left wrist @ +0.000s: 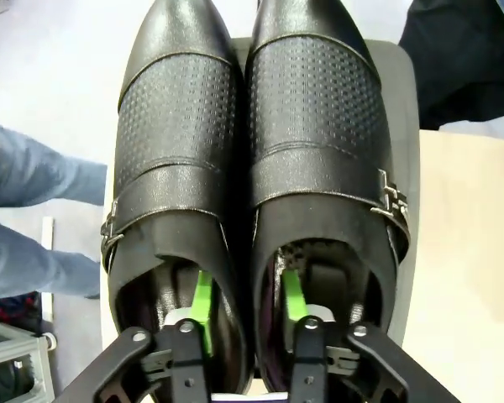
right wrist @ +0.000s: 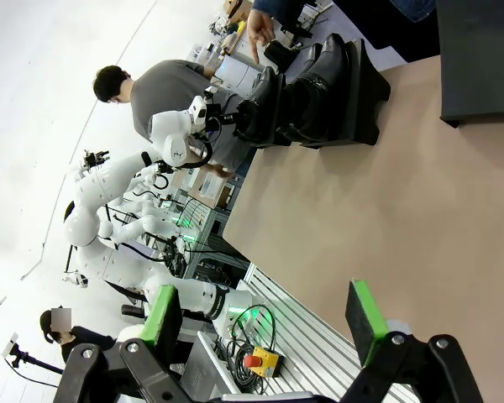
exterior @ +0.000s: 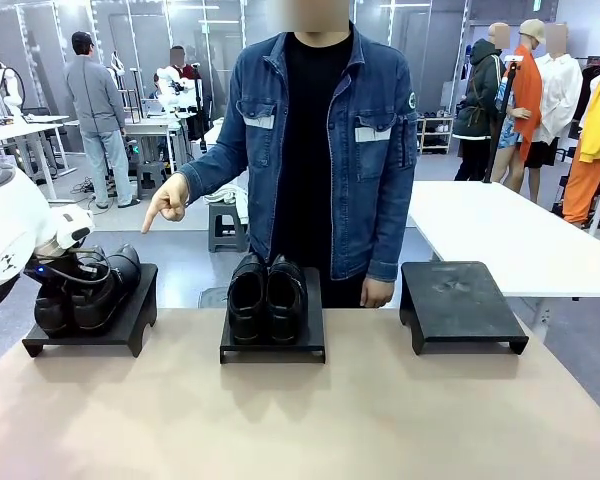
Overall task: Place the shoes on the stand as instructed by the person.
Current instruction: Pick up another pair of Shoes and place it on the Shoes Stand indicated by the person.
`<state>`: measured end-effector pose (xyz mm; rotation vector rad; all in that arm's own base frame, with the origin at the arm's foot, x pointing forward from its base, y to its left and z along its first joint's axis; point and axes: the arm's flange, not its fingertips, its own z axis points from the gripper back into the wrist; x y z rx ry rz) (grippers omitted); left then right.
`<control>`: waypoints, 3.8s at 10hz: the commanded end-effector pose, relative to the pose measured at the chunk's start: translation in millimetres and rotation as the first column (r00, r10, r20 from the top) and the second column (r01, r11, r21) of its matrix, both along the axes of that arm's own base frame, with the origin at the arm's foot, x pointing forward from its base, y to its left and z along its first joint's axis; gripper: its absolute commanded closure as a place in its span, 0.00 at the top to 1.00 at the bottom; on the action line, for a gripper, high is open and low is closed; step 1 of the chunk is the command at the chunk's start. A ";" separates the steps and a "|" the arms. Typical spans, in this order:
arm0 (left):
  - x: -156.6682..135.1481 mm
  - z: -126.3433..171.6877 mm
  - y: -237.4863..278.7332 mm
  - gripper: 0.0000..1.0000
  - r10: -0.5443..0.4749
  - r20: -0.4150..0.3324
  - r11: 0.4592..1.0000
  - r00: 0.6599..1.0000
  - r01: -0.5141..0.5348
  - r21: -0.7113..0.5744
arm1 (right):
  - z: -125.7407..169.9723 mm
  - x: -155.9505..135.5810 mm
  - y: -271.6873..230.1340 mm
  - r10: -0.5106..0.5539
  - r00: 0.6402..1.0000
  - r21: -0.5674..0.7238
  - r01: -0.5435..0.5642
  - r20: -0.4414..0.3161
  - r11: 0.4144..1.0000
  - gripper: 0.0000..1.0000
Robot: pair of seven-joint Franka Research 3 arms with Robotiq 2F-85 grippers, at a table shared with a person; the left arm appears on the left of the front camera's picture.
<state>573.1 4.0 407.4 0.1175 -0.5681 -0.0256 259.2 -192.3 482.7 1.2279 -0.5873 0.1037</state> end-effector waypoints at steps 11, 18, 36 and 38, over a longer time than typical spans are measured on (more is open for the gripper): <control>-5.8 11.2 -0.6 1.00 0.008 0.012 1.000 1.000 -0.008 0.002 | 0.6 0.1 -1.0 0.003 1.000 0.005 -0.003 0.023 1.000 1.00; -10.7 8.8 -1.6 1.00 0.011 0.005 1.000 1.000 -0.011 0.007 | 0.6 0.1 -1.0 0.003 1.000 0.005 -0.003 0.023 1.000 1.00; -240.3 -15.8 261.8 1.00 -0.470 0.296 0.153 0.831 0.407 -0.901 | 0.6 0.1 -1.0 0.003 1.000 0.005 -0.003 0.023 1.000 1.00; -235.2 -19.3 267.5 1.00 -0.484 0.292 0.136 0.825 0.401 -0.906 | 0.6 0.1 -1.0 0.003 1.000 0.005 -0.003 0.023 1.000 1.00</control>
